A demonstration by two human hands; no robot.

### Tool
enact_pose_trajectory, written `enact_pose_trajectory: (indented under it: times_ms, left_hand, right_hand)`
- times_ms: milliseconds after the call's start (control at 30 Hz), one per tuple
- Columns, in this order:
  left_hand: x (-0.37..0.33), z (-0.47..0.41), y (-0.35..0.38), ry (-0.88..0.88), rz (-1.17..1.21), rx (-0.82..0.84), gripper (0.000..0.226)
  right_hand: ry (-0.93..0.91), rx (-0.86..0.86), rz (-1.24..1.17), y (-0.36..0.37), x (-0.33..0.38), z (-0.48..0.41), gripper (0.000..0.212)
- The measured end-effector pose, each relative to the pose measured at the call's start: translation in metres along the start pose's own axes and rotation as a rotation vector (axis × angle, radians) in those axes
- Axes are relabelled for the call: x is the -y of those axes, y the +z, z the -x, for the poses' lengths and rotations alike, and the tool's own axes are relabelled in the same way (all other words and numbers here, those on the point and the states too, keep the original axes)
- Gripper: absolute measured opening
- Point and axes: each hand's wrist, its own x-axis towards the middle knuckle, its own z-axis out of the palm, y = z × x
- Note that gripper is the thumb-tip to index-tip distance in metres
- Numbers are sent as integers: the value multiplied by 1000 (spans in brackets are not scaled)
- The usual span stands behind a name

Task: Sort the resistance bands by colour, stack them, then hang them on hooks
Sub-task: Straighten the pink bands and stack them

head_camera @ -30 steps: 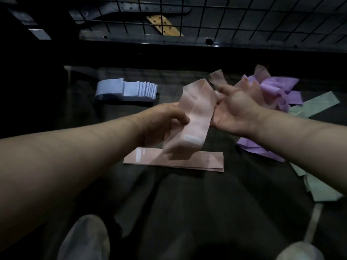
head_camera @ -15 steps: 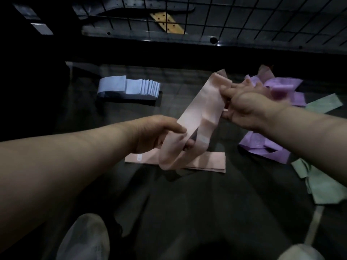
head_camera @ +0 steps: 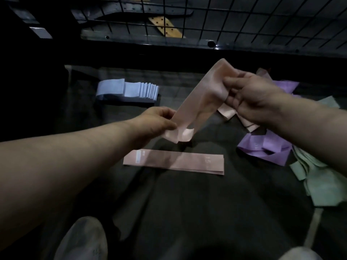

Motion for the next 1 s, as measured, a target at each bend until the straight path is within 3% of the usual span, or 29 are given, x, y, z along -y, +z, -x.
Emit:
enact_pose_trajectory:
  times_ms: [300,433,533,733,900,1000]
  left_hand:
    - [13,-7,-5,87,-203,-268,8]
    - [13,-9,-8,117,-166,-308,13]
    - [11,-9,-14,102,-137,-306,11]
    - [16,-10,-17,-14,-173,-348,11]
    - [20,-5,-17,-89,-117,-163,22]
    - [18,-3,-17,-102,56,-107,17]
  right_hand:
    - [15,35,-70,1,17,5,23]
    - [66,-94,-61,-3,17,-2,26]
    - [143,-209,50,-14,12,-11,40]
    - [213,-231,358,-30,-13,-11,15]
    - [279,-321,300,-34,-18,-18,23]
    - [324,-332,292,-38,-12,-17,19]
